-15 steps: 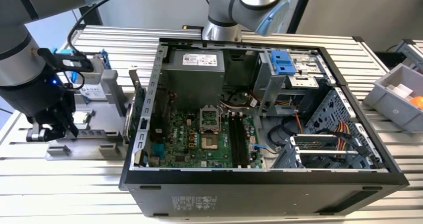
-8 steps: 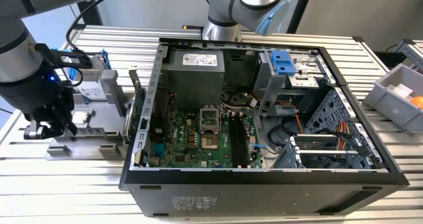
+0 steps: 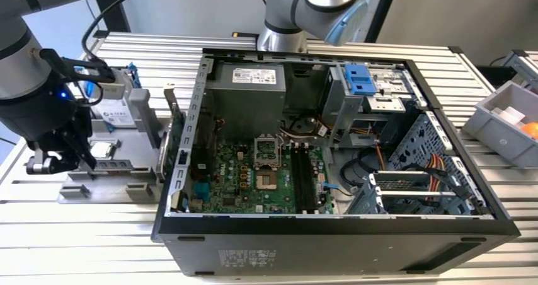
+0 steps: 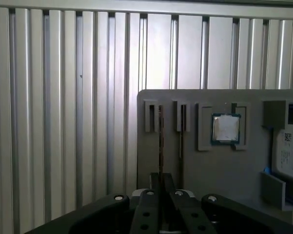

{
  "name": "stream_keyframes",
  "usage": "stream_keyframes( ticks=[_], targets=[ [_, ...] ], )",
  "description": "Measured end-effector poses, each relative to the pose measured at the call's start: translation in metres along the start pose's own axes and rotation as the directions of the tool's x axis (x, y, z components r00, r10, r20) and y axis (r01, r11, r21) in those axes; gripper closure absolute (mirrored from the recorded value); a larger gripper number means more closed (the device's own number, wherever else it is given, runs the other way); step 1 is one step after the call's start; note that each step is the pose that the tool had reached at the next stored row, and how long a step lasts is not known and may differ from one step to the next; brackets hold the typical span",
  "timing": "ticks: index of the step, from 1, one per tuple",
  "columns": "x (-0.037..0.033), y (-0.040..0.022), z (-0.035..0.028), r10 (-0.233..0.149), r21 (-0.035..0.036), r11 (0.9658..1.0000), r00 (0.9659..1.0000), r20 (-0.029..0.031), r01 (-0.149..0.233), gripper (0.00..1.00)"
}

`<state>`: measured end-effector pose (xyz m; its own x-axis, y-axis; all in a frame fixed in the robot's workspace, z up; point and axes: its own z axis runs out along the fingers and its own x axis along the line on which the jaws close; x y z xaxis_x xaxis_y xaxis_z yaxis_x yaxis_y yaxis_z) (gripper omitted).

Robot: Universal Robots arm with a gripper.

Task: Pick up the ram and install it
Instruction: 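Pick up the ram and move it above insertion slot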

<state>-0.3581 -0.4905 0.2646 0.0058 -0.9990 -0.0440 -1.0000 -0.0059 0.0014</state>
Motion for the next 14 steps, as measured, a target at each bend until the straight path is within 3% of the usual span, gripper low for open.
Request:
stream_keyframes(
  ticks=[14],
  targets=[
    [-0.0005, 0.0, -0.0119, 0.0, 0.0001, 1.0, 1.0, 0.0001, 0.0, 1.0]
  ],
)
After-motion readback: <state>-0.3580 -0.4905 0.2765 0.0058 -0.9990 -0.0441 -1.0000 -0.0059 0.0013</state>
